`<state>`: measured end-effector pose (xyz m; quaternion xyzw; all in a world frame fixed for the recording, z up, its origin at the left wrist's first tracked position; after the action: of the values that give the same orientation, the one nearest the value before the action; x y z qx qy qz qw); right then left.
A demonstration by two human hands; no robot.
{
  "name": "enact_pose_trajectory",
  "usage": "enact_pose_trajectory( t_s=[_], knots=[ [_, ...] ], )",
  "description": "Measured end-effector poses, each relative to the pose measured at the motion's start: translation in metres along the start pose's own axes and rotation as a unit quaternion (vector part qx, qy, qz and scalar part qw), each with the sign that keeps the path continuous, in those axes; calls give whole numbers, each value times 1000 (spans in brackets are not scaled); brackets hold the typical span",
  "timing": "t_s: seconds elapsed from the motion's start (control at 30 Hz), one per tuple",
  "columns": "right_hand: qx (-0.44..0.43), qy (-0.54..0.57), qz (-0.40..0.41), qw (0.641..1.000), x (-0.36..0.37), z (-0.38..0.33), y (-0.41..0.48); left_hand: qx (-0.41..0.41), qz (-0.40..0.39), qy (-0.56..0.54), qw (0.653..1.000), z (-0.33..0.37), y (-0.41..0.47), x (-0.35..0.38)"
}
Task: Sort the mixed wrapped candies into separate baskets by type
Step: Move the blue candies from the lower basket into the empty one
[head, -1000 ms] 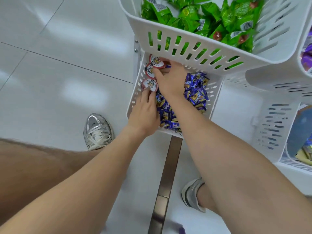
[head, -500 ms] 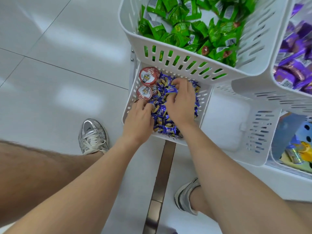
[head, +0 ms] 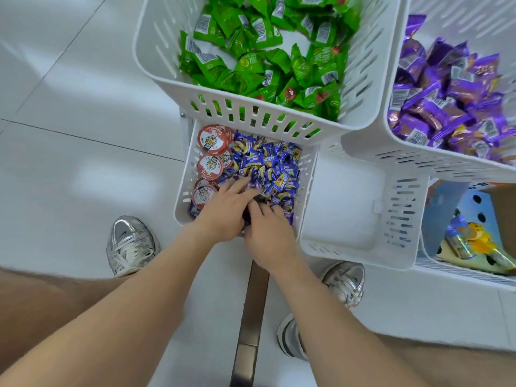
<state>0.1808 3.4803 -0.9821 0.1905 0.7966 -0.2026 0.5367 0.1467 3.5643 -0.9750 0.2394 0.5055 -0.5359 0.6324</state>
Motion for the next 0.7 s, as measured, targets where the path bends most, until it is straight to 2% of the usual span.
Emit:
enact_pose_trajectory(
  t_s=[0.07,0.13,0.27,0.33,0.43,0.57,0.63,0.7],
  knots=[
    [-22,20,9,999,-6,2,-5,-14,-27,7,1000,-6,9,5],
    [-12,14,18,1000,-15,9,-6,-25,-18,14,999,-9,16,8],
    [3,-78,42,996,-27,18,-1,-25,30,148,988,-11,9,10],
    [5,-115,27,993,-30,23,3,-27,61,170,983,-12,5,7],
    [-16,-172,0,985,-43,27,10,-33,97,131,986,-11,3,2],
    [-41,-195,-41,979,-52,31,22,-36,143,56,988,-2,-2,-5],
    [-45,-206,-30,977,-57,34,25,-38,158,26,986,5,-2,-8],
    [-77,-201,34,976,-64,37,23,-55,163,17,985,10,1,-8]
  ],
)
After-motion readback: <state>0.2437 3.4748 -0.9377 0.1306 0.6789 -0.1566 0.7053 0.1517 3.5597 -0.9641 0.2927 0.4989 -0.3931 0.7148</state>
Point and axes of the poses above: each hand's wrist, its own y-axis towards the middle knuckle, its own x-axis out of the palm, z = x × y, the point moved 9 cm from there along y, towards the middle knuckle, and after that the axes turned 7 degrees about y, right-handed, at the moved point
